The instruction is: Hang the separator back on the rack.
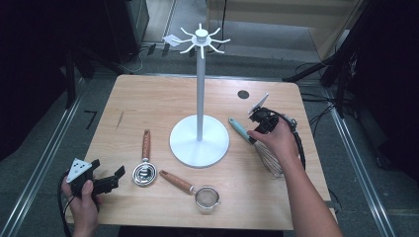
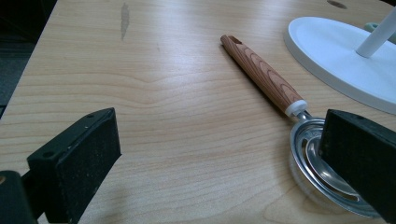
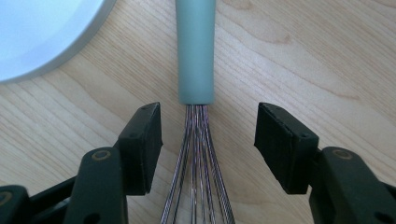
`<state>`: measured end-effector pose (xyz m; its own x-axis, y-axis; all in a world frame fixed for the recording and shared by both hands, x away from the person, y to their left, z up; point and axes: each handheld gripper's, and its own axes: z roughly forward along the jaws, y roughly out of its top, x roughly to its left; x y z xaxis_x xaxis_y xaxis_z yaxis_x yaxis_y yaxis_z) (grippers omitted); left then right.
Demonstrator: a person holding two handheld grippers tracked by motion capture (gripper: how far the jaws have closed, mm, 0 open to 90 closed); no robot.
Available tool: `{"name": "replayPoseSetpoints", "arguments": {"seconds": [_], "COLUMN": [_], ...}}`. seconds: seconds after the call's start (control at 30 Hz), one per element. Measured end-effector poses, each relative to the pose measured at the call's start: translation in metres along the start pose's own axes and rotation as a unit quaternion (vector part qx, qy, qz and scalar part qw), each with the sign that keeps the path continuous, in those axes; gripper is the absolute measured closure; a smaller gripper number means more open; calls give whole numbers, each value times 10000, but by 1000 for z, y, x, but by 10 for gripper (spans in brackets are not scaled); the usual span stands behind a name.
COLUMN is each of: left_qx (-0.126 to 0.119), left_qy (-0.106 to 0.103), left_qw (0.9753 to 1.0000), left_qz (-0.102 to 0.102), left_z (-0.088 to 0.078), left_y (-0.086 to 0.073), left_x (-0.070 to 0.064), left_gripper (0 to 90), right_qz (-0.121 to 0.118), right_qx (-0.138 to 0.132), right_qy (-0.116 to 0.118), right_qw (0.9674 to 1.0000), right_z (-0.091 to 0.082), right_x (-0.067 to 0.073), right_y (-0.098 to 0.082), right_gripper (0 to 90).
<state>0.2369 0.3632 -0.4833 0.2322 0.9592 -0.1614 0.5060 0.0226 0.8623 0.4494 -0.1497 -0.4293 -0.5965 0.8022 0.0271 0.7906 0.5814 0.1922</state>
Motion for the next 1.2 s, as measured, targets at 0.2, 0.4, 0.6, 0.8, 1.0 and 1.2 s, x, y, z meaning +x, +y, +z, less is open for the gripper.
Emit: {"name": "replayPoseSetpoints", "arguments": {"seconds": [0.2,0.4,0.6,0.8,1.0,1.2], "left_qx": [5,46,61,36,52,74], "left_qy": [-13,-17,-22,-39,-39,-41], "left_qw": [10000,10000,10000,10000,10000,10000], "left_qz": [-32,-23,-11,-37,-54,-50], "left_z": [0,1,1,1,1,1], "left_y": [0,0,1,0,0,1], "left_x": [1,1,1,1,1,1], "left_gripper": [0,0,0,0,0,0], "right_qz": [107,120,22,-2,121,119], "right_qx": [62,50,67,189,254,369], "right_qy": [59,97,43,18,93,-22], "right_qw": [9999,9999,10000,9998,9996,9992], "right_z": [0,3,10,21,27,34], "right_x": [-1,1,7,9,8,8], "right_y": [6,11,19,24,27,28], "right_gripper": [475,486,527,596,606,656]}}
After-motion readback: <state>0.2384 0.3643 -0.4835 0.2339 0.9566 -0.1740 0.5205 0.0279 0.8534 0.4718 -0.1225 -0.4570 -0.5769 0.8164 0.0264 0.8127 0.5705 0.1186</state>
